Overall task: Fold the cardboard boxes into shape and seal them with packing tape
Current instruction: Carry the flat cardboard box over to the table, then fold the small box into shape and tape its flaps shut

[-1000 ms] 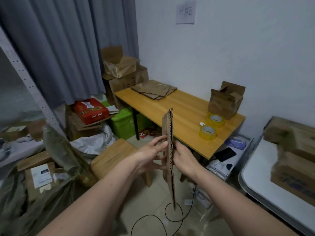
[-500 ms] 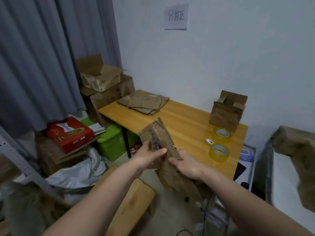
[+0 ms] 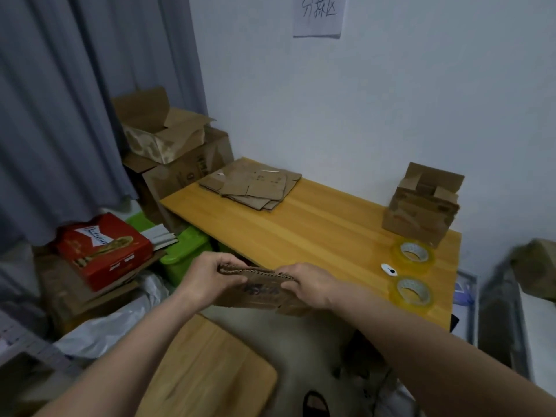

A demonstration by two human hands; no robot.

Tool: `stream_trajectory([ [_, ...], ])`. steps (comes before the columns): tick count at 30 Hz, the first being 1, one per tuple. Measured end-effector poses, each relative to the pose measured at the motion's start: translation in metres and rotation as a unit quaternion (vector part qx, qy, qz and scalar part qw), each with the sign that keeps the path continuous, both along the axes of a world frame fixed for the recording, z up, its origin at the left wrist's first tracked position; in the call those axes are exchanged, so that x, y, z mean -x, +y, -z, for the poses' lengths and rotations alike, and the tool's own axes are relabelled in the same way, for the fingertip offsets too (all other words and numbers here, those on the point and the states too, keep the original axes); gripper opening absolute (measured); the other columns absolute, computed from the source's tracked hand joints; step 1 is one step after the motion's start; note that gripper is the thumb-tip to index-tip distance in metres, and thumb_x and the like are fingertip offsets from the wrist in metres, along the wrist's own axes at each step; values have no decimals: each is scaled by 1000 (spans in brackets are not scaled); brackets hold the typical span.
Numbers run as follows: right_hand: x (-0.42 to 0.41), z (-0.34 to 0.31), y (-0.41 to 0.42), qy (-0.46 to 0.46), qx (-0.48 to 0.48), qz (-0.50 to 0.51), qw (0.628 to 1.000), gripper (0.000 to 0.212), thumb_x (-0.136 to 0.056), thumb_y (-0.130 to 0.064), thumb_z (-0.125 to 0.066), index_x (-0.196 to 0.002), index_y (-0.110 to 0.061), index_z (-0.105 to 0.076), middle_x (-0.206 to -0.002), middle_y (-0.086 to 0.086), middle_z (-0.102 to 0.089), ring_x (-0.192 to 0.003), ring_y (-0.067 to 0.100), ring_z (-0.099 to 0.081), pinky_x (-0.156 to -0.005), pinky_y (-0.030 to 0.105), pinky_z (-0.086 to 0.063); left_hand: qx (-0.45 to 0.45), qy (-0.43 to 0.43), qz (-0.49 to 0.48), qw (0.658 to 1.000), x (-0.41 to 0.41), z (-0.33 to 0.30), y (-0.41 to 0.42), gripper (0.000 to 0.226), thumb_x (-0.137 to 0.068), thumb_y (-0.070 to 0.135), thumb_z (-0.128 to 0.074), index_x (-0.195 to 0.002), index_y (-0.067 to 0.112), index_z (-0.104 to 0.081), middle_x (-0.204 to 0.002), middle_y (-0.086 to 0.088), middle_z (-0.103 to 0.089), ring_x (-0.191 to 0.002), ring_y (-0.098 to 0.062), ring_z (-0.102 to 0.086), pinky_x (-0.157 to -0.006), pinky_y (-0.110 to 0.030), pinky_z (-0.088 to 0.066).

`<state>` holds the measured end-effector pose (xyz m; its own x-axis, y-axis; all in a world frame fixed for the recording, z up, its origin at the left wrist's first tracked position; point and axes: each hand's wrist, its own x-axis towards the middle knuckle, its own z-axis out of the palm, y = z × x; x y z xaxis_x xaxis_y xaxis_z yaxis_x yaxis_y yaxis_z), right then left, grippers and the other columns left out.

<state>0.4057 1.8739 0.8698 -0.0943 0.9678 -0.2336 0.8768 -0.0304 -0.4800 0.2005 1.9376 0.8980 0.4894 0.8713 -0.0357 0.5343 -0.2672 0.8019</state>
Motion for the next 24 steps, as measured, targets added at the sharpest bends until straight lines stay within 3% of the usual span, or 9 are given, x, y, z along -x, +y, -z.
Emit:
stream_trajectory([
  [2, -18, 6, 28, -12, 6, -14, 1000, 29, -101, -25, -44, -129, -20, -52, -129, 6, -57, -118, 26, -51, -89, 32, -42, 21, -10, 5, 1000, -15, 2, 26, 9, -77, 6, -76, -82, 14, -76, -82, -4, -74, -78, -19, -68, -72, -30, -54],
  [5, -63, 8, 67, -27, 19, 8, 999, 38, -100, -29, -46, -134, -10, -48, -135, 11, -52, -123, 28, -48, -96, 33, -40, 53, -21, 13, 998, -54, 2, 77, 5, -80, 11, -74, -79, 15, -73, -81, -2, -73, -78, -19, -67, -63, -20, -51],
  [10, -154, 0, 127, -101, 46, 49, 993, 17, -87, -18, -61, -99, -8, -67, -101, 8, -67, -96, 24, -62, -80, 35, -51, 83, -34, -2, 996, -136, 2, 167, 8, -80, 17, -75, -81, 22, -68, -94, -3, -70, -92, -20, -64, -79, -32, -50],
  [12, -184, -2, 150, -115, 50, 66, 990, 16, -85, -19, -61, -97, -9, -68, -98, 5, -69, -92, 23, -64, -78, 35, -53, 78, -49, -4, 996, -163, 8, 197, 9, -78, 15, -76, -81, 21, -70, -95, -4, -71, -92, -22, -65, -83, -36, -53],
  [15, -217, 1, 177, -110, 32, 108, 987, 13, -87, -15, -57, -95, -11, -67, -93, 2, -67, -85, 20, -62, -67, 29, -52, 55, -45, -2, 997, -194, 19, 229, 13, -74, 10, -79, -78, 21, -74, -87, 1, -73, -86, -16, -67, -76, -33, -54],
  [17, -232, 6, 190, -137, 10, 126, 983, 19, -90, -7, -49, -98, -14, -66, -94, 2, -66, -82, 20, -61, -62, 28, -49, 29, -5, 25, 999, -210, 23, 244, 16, -73, 9, -80, -72, 23, -74, -79, 7, -72, -77, -7, -66, -70, -27, -52],
  [20, -251, 14, 203, -153, -7, 130, 980, 27, -90, -5, -48, -104, -17, -67, -96, 4, -68, -84, 22, -64, -71, 36, -56, -20, 129, 96, 987, -237, 23, 267, 12, -78, 13, -77, -75, 24, -72, -82, 9, -69, -80, -9, -63, -74, -29, -51],
  [24, -275, 21, 214, -161, -22, 133, 978, 23, -89, -6, -50, -101, -16, -68, -93, 3, -68, -85, 23, -64, -72, 37, -55, -105, 327, 215, 914, -286, 15, 283, 8, -84, 23, -68, -92, 22, -69, -91, 0, -66, -86, -21, -60, -72, -35, -51],
])
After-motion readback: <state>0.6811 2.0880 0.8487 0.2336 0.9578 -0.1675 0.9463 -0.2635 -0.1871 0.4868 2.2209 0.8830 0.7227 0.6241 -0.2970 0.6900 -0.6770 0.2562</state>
